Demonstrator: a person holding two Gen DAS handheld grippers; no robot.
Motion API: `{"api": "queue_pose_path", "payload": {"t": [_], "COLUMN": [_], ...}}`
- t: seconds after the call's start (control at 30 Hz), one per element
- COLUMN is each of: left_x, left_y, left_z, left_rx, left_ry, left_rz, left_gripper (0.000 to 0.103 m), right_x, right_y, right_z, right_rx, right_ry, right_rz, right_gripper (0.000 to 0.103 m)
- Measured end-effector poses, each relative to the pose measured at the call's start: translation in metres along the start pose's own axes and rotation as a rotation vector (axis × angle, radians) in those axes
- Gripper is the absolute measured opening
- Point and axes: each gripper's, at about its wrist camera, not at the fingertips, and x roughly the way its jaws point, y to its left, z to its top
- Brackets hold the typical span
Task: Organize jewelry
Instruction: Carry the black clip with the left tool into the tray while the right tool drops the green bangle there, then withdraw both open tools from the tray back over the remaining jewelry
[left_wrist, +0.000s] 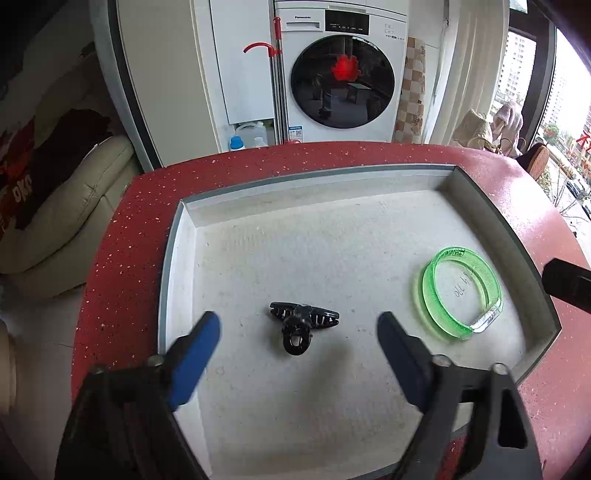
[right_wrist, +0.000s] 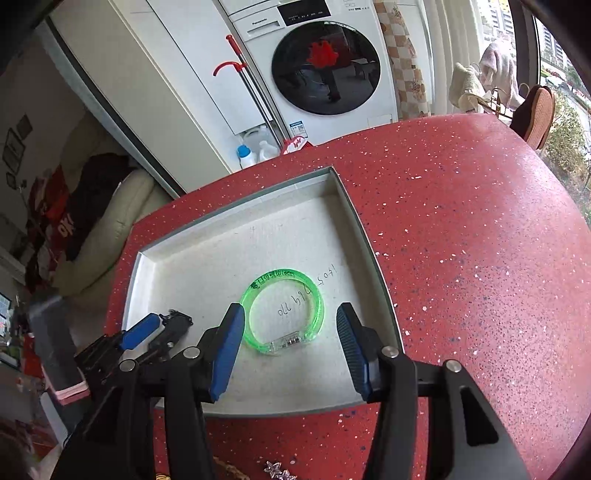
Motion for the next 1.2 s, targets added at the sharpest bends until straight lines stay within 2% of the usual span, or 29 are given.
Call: {"api": "queue_pose_path", "payload": {"t": [0.03, 0.17, 0.4, 0.47, 0.5, 0.53, 0.57, 0.67, 0.87, 1.0, 1.1, 1.2], "left_x": [-0.004, -0.012, -0.060, -0.074, -0.081, -0.087, -0.094, -0.114, -0.149, -0.166, -0.174, -0.178], "left_y": [-0.001, -0.006, -0.005, -0.001, 0.000, 0.001, 0.001, 0.003, 0.010, 0.020, 0.029, 0.037], "left_z": [0.000, 0.001, -0.004, -0.010, -0.013, -0.018, -0.021, -0.035, -0.070, -0.098, -0.117, -0.135], "left_rx": [0.003, 0.023, 0.014, 0.005, 0.002, 0.001, 0.001, 0.012, 0.004, -0.014, -0.027, -0.029], "left_ry": [-0.025, -0.027, -0.118, -0.123, -0.123, -0.122, -0.122, -0.126, -0.119, -0.136, -0.133, -0.111], "left_rz": [0.005, 0.015, -0.010, -0.033, -0.050, -0.065, -0.075, -0.093, -0.077, -0.018, -0.005, -0.049], "left_gripper": [0.103, 0.103, 0.103, 0.103, 0.103, 0.103, 0.103, 0.103, 0.103, 0.103, 0.103, 0.103], "right_x": [-0.007, -0.030, -0.068, -0.081, -0.087, -0.092, -0.097, -0.109, -0.122, -0.132, -0.137, -0.145], "right_y": [0.000, -0.002, -0.004, -0.002, 0.000, 0.001, 0.003, 0.009, 0.018, 0.024, 0.025, 0.022], "right_z": [-0.003, -0.018, -0.033, -0.038, -0.040, -0.042, -0.045, -0.058, -0.080, -0.097, -0.106, -0.115], "right_rx": [0.011, 0.041, 0.020, -0.006, -0.017, -0.029, -0.040, -0.075, -0.118, -0.136, -0.157, -0.165], "right_ry": [-0.012, -0.047, -0.095, -0.120, -0.132, -0.144, -0.159, -0.203, -0.221, -0.205, -0.192, -0.190], "right_rz": [0.014, 0.071, 0.110, 0.105, 0.106, 0.105, 0.100, 0.096, 0.109, 0.107, 0.065, 0.062], "right_gripper": [0.057, 0.059, 0.081, 0.081, 0.086, 0.098, 0.103, 0.103, 0.103, 0.103, 0.103, 0.103]}}
